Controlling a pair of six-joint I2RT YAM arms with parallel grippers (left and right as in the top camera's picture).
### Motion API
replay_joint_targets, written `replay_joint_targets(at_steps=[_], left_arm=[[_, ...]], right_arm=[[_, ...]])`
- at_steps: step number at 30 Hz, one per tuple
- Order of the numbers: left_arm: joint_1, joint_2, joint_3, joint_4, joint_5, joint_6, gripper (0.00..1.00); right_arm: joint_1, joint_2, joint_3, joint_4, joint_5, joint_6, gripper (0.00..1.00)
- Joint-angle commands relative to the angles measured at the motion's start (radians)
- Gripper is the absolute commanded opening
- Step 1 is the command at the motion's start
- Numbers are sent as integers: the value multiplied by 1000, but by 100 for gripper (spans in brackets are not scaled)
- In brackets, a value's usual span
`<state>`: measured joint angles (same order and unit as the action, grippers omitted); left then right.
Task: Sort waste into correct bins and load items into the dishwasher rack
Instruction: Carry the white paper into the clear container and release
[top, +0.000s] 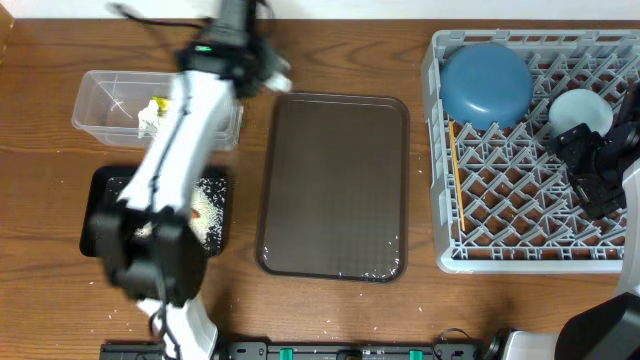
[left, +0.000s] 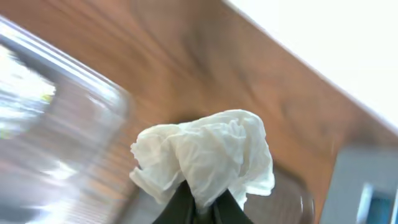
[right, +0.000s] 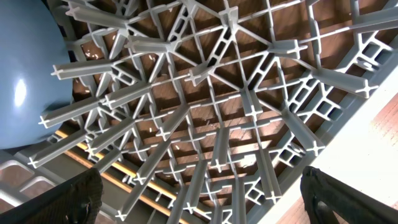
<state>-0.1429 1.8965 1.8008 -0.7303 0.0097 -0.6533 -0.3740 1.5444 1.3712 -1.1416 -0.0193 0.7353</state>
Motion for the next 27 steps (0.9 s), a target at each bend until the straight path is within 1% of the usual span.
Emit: replay_joint_targets(at_steps=[1,3,4,5,6,7,8,12,16,19,25,27], left_arm=[[100,18,-2,-35,-119,3,11],[150,31,-5,-54,-119,-10,13],[175,39,-8,-63,-118,-18,17],[196,45,-12,-70,-119,-23,35],[216,54,-15,-78,-118,-23,58],[231,61,-17,-82,-114,-23,75],[246,70,-17,-87,-103,-22,82],[281,77,-17,-119,-24,-21,87],[299,48,-17,-159,99,-18,89],[299,3,-17,-220,154,-18,89],[298,-135,-33,-442,162,-13,89],[294,-198,-79,-451,163,10,89]], right_arm=[[-12,3,-2,-2,4,16,99],[-12,3,-2,-2,4,16,99],[-12,3,-2,-2,4,16,99],[-12,3,-2,-2,4,16,99],[-12,3,-2,-2,4,16,99],[-12,3,-2,-2,4,16,99],[-12,3,-2,-2,4,16,99],[-12,3,-2,-2,4,16,99],[-12,3,-2,-3,4,16,99],[-12,3,-2,-2,4,16,99],[-12,3,-2,-3,4,16,99],[-12,3,-2,-2,4,16,99]])
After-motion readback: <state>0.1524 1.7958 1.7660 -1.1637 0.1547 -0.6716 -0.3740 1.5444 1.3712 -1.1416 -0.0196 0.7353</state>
